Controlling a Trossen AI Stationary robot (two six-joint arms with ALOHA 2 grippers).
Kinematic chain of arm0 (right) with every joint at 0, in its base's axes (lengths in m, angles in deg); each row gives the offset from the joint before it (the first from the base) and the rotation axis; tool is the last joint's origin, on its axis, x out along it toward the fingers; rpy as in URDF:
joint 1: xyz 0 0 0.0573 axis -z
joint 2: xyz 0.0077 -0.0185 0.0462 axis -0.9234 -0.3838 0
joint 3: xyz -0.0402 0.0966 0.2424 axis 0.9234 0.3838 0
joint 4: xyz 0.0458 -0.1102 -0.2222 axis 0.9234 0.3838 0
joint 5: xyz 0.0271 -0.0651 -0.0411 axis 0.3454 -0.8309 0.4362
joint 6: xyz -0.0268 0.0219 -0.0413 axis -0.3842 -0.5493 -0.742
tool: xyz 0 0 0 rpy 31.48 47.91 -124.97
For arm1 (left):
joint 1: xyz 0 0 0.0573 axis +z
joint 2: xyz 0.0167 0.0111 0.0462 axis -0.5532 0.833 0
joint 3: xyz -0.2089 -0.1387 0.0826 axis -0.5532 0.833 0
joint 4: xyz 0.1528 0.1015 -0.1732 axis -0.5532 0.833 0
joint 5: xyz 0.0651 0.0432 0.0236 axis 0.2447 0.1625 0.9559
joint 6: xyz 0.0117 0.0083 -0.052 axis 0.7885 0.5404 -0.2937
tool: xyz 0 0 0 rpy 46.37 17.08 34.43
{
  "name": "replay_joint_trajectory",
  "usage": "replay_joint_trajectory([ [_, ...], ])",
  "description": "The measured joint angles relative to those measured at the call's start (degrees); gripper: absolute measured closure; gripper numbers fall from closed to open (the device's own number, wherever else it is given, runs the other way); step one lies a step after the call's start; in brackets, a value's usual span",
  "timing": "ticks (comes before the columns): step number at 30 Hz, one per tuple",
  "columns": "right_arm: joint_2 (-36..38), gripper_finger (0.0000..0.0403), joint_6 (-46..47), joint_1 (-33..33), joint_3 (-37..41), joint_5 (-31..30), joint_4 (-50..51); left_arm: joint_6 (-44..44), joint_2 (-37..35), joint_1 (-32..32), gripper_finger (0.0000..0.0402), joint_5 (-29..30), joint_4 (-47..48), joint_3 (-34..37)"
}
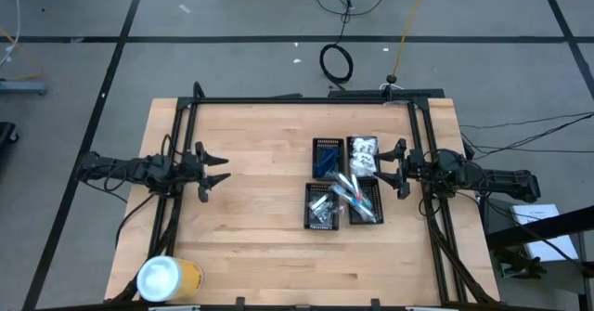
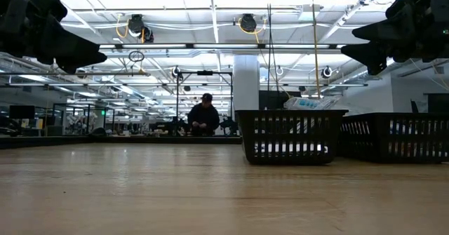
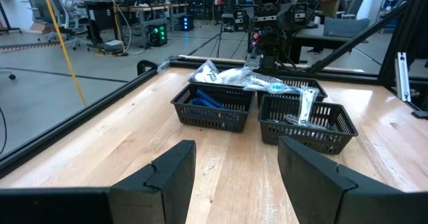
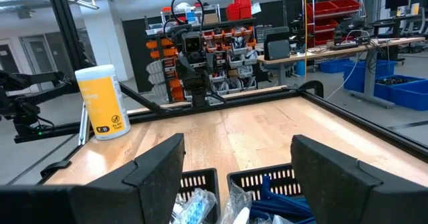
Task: Pick & Place Travel size toiletries
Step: Return to Home Position
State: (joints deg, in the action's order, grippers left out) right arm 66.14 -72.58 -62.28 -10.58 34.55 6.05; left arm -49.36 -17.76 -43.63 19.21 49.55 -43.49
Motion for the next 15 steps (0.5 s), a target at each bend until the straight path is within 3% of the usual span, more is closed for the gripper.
replay_joint_trajectory([
  [15, 0.00, 0.0141, 0.00, 0.01, 0.00, 0.00, 0.00, 0.00, 0.00, 0.00, 0.0192, 0.01, 0.01, 0.00],
])
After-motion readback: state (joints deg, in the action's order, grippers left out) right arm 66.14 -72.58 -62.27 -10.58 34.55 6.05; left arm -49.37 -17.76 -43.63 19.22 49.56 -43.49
